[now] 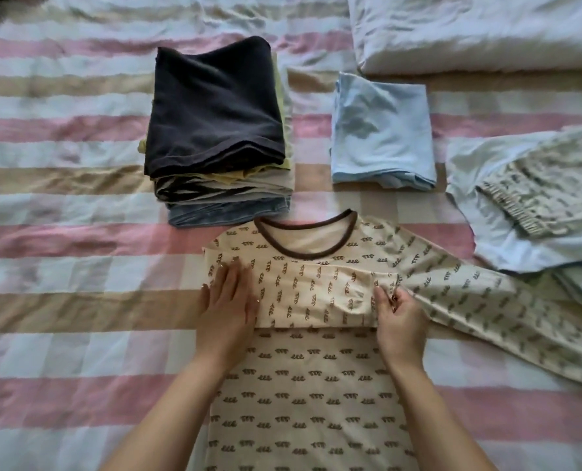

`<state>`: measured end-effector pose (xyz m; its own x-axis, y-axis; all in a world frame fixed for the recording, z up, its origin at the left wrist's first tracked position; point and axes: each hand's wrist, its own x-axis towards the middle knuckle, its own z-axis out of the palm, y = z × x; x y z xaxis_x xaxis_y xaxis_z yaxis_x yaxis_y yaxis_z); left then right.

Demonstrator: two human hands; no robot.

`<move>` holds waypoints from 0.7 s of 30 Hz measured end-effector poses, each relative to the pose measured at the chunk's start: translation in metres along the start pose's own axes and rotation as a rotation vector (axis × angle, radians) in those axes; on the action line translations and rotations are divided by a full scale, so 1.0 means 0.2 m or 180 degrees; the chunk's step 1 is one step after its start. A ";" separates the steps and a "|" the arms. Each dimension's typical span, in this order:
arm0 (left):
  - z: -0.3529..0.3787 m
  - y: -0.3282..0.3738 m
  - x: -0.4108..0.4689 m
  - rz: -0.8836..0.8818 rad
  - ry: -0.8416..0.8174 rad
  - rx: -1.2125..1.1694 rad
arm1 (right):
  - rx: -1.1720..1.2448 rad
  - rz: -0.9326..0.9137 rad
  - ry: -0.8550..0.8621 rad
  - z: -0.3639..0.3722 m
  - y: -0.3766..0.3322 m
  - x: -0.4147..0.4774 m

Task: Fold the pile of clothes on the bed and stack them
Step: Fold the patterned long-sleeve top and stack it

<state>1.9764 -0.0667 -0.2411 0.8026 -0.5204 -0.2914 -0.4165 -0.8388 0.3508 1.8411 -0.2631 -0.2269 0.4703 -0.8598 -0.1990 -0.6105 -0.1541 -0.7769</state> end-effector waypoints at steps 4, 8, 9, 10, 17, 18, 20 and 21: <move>0.06 -0.02 0.00 -0.0135 -0.0065 0.0345 | -0.1219 -0.0453 0.0381 0.03 0.06 0.04; 0.09 0.08 0.00 -0.0221 -0.0055 0.0502 | -0.1568 -0.0553 0.0623 0.01 0.10 0.03; 0.10 0.14 0.00 -0.0076 -0.0089 0.0494 | -0.1512 -0.0555 0.0641 -0.01 0.11 0.03; 0.11 0.20 -0.02 0.0117 -0.0140 0.0477 | -0.1437 -0.0540 0.0667 -0.03 0.12 0.03; 0.25 0.87 -0.11 0.0979 -0.0233 -0.0378 | -0.1001 -0.0299 0.1087 -0.45 0.29 0.09; 0.28 0.97 -0.11 0.1120 -0.0284 -0.0482 | -0.0978 -0.0237 0.1153 -0.52 0.33 0.11; 0.33 1.14 -0.11 0.1419 -0.0347 -0.0562 | -0.0857 -0.0063 0.1215 -0.64 0.41 0.14; 0.36 1.23 -0.11 0.1588 -0.0317 -0.0577 | -0.0791 0.0069 0.1270 -0.70 0.46 0.15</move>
<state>1.8255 -0.2733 -0.2115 0.4781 -0.8686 -0.1299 -0.6493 -0.4492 0.6137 1.7094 -0.3715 -0.2204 0.2036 -0.9766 0.0695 -0.7745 -0.2041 -0.5987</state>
